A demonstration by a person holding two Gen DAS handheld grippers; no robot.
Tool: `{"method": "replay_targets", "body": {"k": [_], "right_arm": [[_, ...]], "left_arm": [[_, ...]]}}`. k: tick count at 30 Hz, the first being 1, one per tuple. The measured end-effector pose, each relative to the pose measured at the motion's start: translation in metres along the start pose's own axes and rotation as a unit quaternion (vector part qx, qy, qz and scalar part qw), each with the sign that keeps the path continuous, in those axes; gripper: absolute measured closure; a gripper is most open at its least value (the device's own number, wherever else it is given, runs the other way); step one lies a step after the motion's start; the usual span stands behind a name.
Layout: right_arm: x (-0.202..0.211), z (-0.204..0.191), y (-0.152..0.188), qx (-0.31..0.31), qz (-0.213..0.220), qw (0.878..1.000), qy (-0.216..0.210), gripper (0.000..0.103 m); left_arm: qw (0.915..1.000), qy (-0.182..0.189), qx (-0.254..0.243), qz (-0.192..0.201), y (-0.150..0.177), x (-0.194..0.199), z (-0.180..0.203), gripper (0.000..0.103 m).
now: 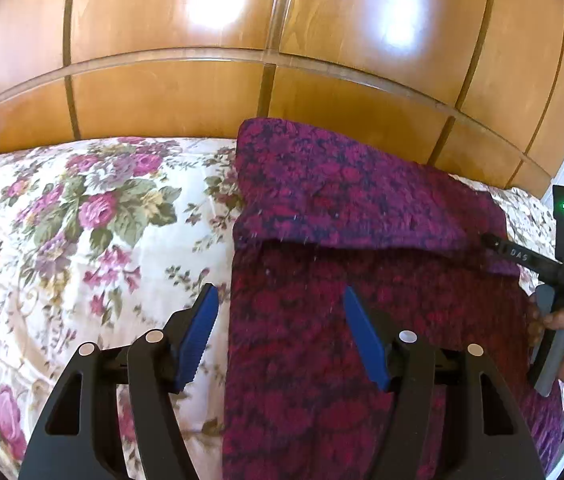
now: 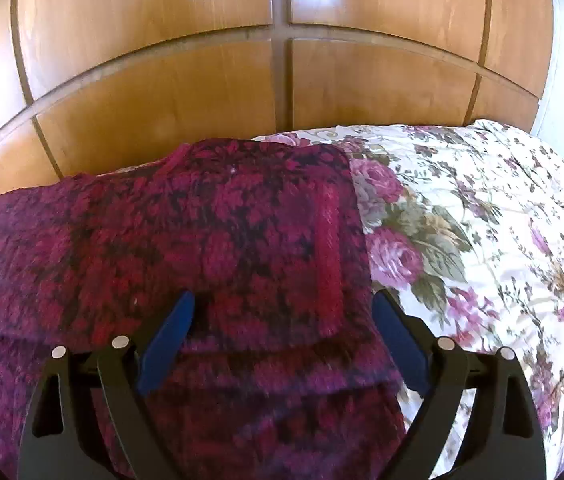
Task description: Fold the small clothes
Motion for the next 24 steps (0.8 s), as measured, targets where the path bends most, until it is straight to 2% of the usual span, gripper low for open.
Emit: {"method": "replay_targets", "body": {"k": [9, 19, 24], "right_arm": [[0.016, 0.003, 0.043, 0.001, -0.046, 0.999, -0.015, 0.006], [0.036, 0.004, 0.081, 0.019, -0.067, 0.997, -0.014, 0.003], [0.041, 0.012, 0.098, -0.021, -0.079, 0.996, -0.038, 0.003]], "left_arm": [[0.9998, 0.007, 0.011, -0.016, 0.031, 0.011, -0.008, 0.039], [0.9992, 0.008, 0.021, -0.035, 0.059, 0.017, -0.016, 0.039], [0.9986, 0.01, 0.027, -0.043, 0.07, 0.02, -0.019, 0.039]]}}
Point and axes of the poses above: each gripper's, at about its wrist camera, not at the fingertips, and x roughly against the way its jaws point, z to its right, y to its underside, the point moved 8 cm from there along -x, roughly the way its jaws point, and after that the axes turned 3 degrees about -y, right-handed, at the moved point
